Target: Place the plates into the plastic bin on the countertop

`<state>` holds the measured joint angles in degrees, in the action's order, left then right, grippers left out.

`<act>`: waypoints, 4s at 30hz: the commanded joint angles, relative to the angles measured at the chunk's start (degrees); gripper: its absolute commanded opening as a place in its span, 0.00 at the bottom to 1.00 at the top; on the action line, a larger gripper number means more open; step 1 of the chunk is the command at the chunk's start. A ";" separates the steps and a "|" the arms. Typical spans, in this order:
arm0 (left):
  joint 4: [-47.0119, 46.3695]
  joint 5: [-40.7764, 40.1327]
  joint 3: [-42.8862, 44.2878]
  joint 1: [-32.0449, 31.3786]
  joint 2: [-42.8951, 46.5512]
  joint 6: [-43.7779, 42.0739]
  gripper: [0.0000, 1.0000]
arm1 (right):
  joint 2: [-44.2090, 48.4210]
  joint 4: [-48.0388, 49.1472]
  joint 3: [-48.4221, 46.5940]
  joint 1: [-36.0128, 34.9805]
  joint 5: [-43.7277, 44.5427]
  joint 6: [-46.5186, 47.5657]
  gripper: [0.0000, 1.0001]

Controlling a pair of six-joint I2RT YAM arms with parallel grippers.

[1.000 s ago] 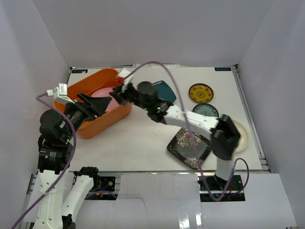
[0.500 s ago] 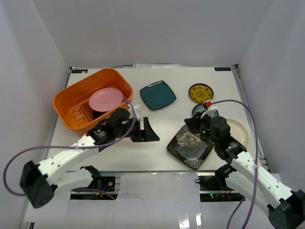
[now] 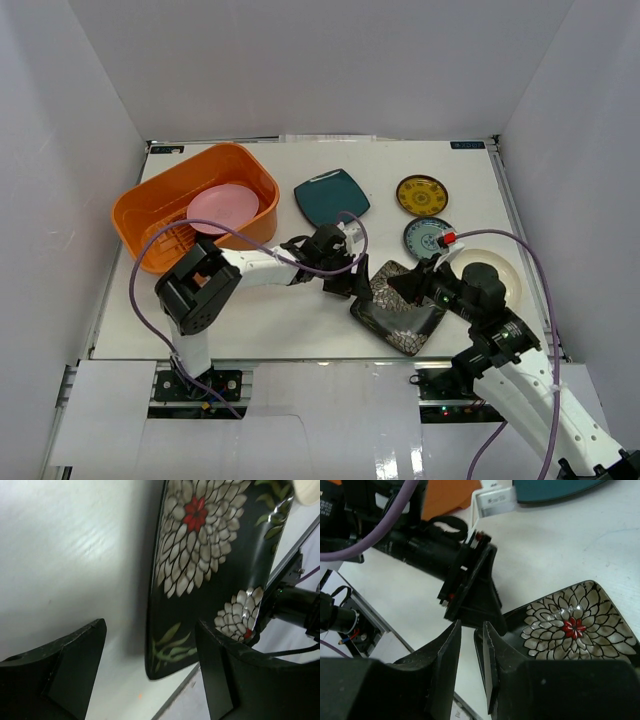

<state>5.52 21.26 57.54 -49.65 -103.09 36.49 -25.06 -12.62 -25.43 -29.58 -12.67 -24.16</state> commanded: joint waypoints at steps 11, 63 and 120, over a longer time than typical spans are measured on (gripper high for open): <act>-4.20 3.89 3.11 0.34 -9.06 -3.35 0.37 | 1.42 -1.35 -1.72 0.49 -1.31 0.70 0.31; 10.48 -13.17 -4.62 63.97 31.72 4.99 0.00 | -71.34 45.67 -18.95 0.93 21.89 -35.25 0.76; -9.26 -4.03 -3.03 15.55 24.78 11.50 0.94 | -20.82 51.12 5.39 11.22 3.36 -46.41 0.08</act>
<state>4.16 16.97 57.19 -32.86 -77.23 46.98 -48.34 29.80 -18.83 -18.39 -5.98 -66.00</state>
